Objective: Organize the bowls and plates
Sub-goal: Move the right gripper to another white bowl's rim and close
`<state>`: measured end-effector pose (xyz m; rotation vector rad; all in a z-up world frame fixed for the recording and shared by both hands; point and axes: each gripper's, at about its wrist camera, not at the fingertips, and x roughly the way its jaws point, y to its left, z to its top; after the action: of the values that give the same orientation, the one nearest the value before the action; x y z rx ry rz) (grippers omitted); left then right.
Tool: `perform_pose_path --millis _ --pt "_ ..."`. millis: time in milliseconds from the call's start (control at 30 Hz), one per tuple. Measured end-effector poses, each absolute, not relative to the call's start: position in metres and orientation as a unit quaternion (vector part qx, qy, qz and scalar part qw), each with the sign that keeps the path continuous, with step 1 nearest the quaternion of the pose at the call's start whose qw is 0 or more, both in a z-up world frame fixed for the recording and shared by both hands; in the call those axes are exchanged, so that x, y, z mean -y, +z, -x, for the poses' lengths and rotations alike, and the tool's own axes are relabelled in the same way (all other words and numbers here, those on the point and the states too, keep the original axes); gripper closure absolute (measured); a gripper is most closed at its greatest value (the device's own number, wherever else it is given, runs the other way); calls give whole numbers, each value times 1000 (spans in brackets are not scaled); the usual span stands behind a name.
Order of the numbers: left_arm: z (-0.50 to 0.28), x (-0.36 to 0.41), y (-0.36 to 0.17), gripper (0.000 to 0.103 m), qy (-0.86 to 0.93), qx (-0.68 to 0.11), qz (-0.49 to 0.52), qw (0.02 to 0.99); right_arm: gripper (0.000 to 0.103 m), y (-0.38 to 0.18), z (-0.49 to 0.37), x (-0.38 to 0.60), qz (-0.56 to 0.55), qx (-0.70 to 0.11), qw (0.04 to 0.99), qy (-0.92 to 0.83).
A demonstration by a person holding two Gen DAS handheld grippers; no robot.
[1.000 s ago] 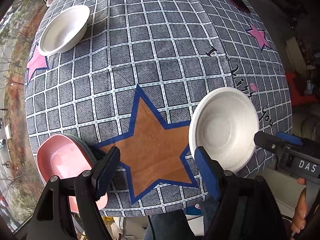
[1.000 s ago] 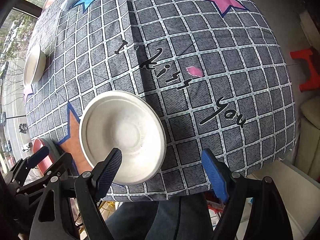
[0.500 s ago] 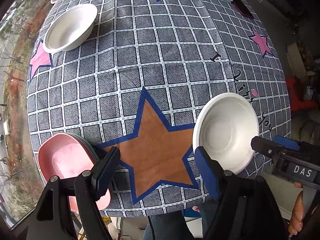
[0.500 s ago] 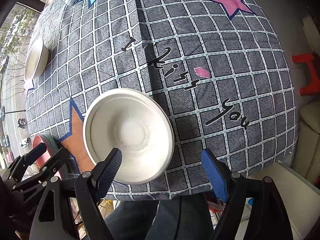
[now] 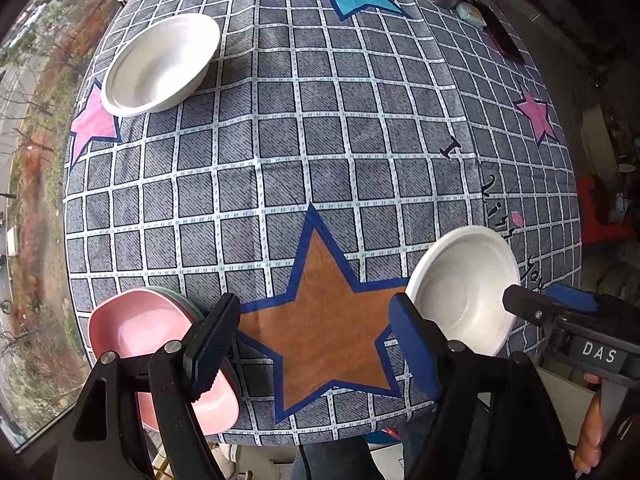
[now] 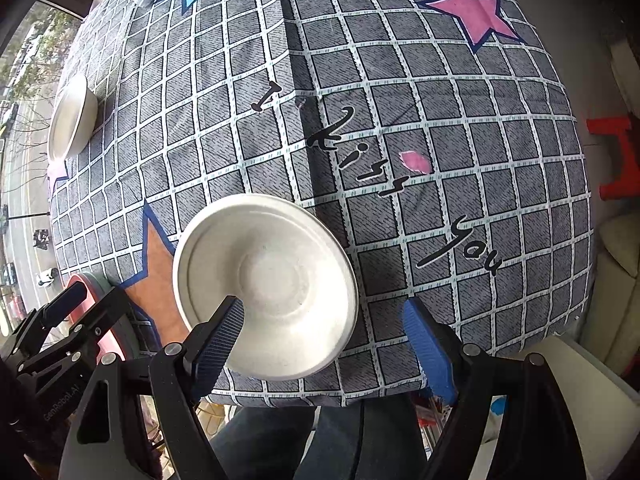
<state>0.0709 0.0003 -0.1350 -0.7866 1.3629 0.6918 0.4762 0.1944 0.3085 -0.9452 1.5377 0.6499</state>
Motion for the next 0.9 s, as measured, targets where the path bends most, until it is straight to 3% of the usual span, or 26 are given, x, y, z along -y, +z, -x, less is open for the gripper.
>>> perform_pose_path --millis 500,900 --pt "-37 -151 -97 23 435 -531 355 635 20 306 -419 -339 461 -592 543 377" --pt "-8 -242 -145 23 489 -531 384 575 20 249 -358 -460 483 -577 502 428"
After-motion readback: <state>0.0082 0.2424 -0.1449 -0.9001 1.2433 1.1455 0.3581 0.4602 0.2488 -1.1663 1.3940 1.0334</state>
